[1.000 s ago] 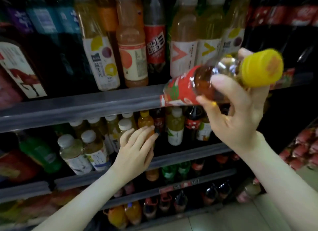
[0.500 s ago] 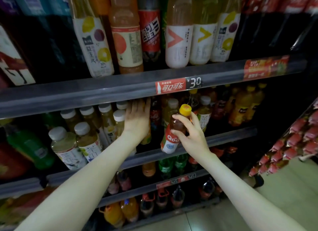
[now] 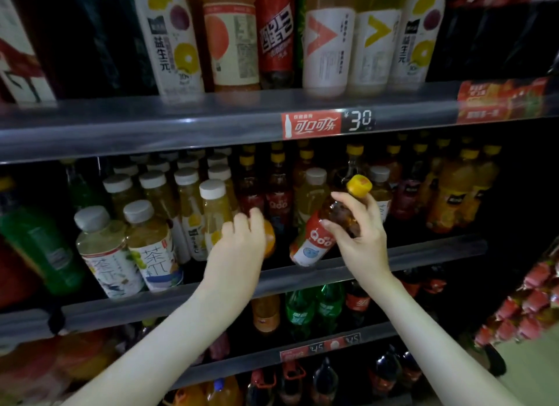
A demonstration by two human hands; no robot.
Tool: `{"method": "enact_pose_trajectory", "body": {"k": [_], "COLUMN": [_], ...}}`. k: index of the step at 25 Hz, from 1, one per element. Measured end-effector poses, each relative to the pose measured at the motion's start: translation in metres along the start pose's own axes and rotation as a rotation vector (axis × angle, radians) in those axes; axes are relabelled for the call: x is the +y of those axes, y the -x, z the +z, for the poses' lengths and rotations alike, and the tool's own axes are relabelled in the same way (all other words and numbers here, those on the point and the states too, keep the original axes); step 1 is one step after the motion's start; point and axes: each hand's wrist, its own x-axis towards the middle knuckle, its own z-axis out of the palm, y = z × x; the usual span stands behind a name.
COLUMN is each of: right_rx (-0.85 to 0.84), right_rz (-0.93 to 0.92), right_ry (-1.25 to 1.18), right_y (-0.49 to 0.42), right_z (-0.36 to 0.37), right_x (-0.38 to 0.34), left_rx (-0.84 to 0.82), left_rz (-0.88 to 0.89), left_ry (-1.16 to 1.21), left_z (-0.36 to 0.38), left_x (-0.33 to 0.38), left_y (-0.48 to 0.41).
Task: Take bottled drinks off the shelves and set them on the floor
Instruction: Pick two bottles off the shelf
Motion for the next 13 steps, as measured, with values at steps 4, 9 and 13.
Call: {"method": "enact_pose_trajectory", "body": {"k": [4, 9, 13], "right_rx": [-0.067, -0.189, -0.348], "right_rz": [0.000, -0.020, -0.088], "right_ry": [0.017, 0.115, 0.332], "right_y": [-0.005, -0.019, -0.036], "right_z": [0.015, 0.039, 0.061], "right_x": [0.004, 0.013, 0.009], "left_rx": [0.117, 0.194, 0.295], "left_rz": [0.037, -0.022, -0.164], "left_ry": [0.285, 0.461, 0.588], "left_z": [0.000, -0.022, -0.054], "left_x": [-0.026, -0.034, -0.041], "left_y": [0.003, -0.001, -0.013]}}
